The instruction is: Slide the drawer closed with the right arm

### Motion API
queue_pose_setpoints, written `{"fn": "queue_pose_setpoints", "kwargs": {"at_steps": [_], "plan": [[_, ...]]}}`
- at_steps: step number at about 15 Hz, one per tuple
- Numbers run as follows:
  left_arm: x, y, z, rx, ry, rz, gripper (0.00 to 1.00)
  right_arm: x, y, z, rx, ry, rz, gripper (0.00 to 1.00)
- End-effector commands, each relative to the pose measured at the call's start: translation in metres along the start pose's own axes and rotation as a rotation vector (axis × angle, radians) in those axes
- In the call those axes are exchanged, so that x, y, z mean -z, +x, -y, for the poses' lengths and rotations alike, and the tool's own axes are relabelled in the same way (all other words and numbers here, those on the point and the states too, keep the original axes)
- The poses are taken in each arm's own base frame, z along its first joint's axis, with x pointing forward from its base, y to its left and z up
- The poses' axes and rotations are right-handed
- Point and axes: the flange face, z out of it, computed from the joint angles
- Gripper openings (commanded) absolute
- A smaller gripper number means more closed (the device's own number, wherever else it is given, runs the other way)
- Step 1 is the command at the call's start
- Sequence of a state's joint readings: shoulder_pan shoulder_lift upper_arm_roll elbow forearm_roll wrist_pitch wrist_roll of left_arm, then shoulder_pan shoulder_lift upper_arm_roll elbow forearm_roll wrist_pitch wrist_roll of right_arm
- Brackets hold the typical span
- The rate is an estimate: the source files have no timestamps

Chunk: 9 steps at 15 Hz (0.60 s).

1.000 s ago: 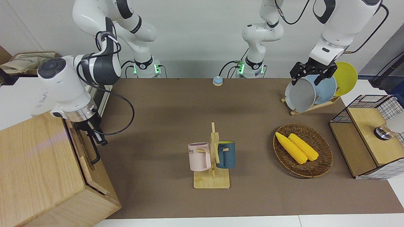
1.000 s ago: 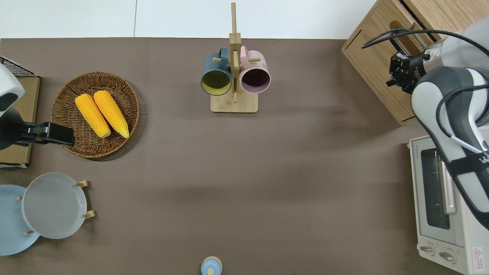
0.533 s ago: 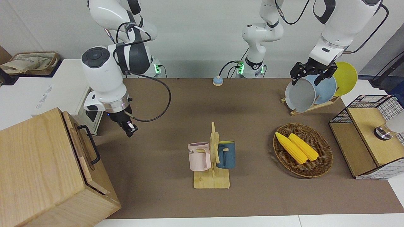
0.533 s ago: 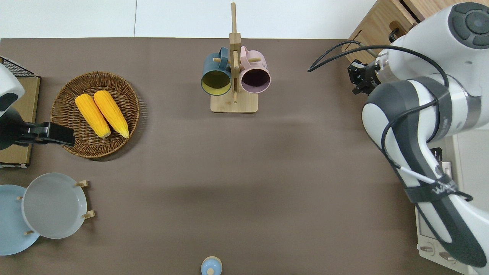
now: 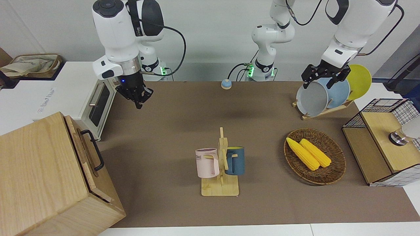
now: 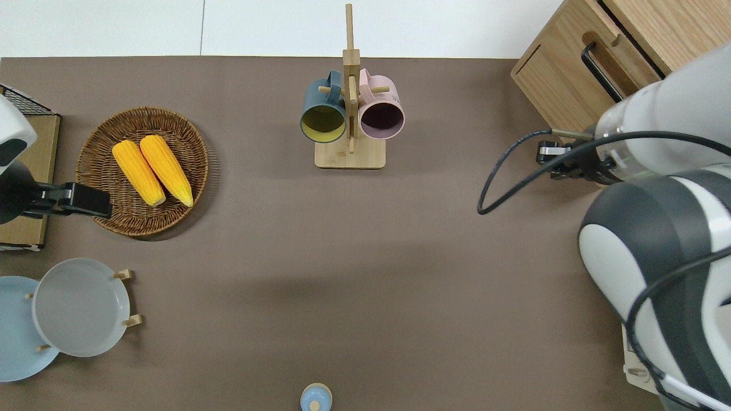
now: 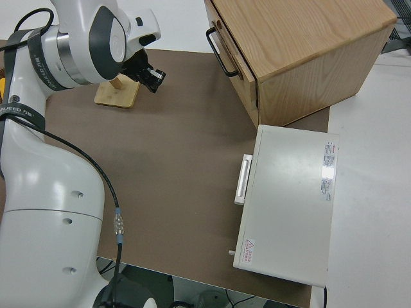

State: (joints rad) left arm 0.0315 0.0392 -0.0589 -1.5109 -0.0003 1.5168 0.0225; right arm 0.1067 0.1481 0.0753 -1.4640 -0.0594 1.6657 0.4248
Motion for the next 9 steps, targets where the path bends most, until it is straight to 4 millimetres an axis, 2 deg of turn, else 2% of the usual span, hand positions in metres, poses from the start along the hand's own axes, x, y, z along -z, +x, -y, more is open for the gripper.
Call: {"fn": "queue_pose_setpoints", "kwargs": {"at_steps": [1,2,5,6,7,8,9], "plan": [[0.004,0.001,0.001,-0.01,0.016,0.005,0.99,0.011,-0.018,-0.032,0.144,0.015,0.023,0.0],[0.003,0.001,0.001,-0.01,0.016,0.007,0.99,0.017,-0.019,-0.042,0.177,0.017,0.027,0.0],[0.004,0.001,0.001,-0.01,0.016,0.005,0.99,0.018,-0.016,-0.056,0.218,0.059,0.044,0.0],[0.003,0.001,0.001,-0.01,0.016,0.007,0.99,0.016,-0.014,-0.059,0.224,0.076,0.051,0.054],[0.003,0.001,0.001,-0.01,0.016,0.007,0.99,0.015,-0.011,-0.06,0.219,0.085,0.054,0.334],[0.004,0.001,0.001,-0.01,0.016,0.005,0.99,0.016,-0.008,-0.06,0.215,0.085,0.049,0.716],[0.004,0.001,0.001,-0.01,0.016,0.005,0.99,0.014,-0.006,-0.06,0.216,0.084,0.051,0.989]]}}
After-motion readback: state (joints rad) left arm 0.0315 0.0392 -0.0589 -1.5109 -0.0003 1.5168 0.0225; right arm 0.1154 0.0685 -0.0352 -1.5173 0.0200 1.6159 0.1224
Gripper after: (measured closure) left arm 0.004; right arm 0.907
